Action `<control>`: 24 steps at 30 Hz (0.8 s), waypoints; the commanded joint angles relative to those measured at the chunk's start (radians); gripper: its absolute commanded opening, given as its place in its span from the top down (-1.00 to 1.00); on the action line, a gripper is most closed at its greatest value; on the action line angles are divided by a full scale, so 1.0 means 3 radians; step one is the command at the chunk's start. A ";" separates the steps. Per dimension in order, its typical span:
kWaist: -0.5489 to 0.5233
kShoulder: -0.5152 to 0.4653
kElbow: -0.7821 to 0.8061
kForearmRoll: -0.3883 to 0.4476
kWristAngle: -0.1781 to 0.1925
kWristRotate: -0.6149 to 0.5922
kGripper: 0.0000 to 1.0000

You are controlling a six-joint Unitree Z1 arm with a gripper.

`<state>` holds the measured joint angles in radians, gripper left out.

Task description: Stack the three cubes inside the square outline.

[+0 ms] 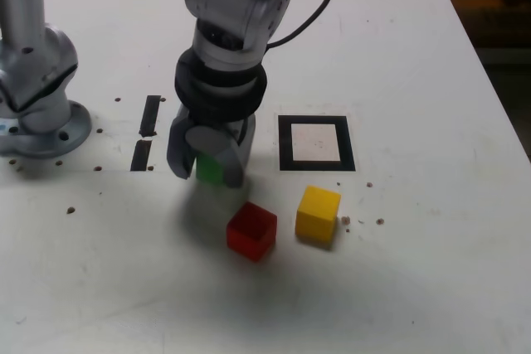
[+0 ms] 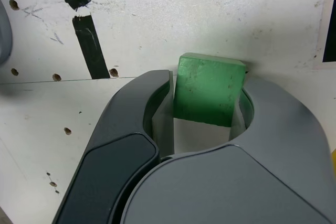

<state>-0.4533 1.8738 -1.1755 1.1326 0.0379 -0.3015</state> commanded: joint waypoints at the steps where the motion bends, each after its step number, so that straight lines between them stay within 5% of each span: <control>1: 0.0002 0.0009 0.0017 -0.0007 -0.0008 -0.0020 0.29; 5: 0.0002 -0.0034 0.0034 -0.0004 -0.0007 -0.0038 -0.54; 8: 0.0002 -0.0111 0.0014 0.0032 0.0008 -0.0052 -0.94; 18: -0.0154 -0.0244 -0.0488 0.0507 0.0052 0.0013 -0.99; 24: -0.0497 -0.0165 -0.0927 0.0611 -0.0064 0.0068 -0.99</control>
<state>-0.5836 1.8113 -1.4366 1.3152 0.0256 -0.2806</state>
